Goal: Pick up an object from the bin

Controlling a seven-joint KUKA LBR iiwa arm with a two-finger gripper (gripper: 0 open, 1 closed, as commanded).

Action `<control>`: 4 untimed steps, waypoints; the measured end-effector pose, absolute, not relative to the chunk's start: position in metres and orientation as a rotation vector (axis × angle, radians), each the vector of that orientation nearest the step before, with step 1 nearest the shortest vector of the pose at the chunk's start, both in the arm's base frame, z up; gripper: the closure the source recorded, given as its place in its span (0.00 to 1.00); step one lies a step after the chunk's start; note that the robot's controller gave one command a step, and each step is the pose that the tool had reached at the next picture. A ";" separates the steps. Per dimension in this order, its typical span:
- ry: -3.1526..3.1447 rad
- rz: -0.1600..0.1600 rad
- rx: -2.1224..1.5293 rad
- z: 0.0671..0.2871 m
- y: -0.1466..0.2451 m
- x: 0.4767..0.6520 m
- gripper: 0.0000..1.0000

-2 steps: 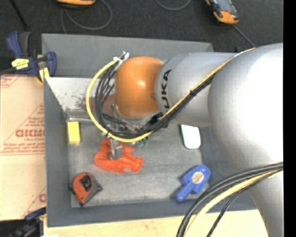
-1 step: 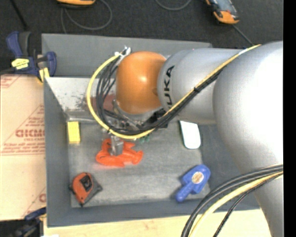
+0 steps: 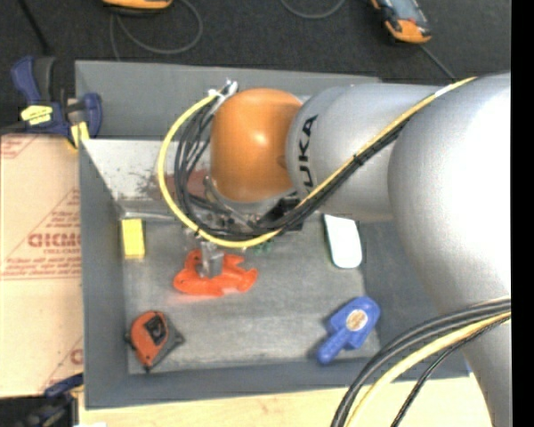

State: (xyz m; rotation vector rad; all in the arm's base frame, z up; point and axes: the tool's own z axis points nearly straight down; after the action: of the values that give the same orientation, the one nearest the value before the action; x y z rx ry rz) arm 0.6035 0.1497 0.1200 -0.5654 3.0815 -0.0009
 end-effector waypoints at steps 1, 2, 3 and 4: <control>3.082 -0.001 -0.565 0.123 0.150 0.603 1.00; 3.090 -0.001 -0.565 0.128 0.149 0.602 1.00; 3.093 -0.002 -0.563 0.146 0.149 0.602 1.00; 3.087 -0.002 -0.561 0.161 0.149 0.603 1.00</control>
Offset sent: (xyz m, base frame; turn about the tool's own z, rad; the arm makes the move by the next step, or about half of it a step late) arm 0.0000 0.0001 0.0645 0.0000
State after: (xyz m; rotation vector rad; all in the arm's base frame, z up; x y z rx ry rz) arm 0.6034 0.1488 0.1612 -0.5605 3.0868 -0.0019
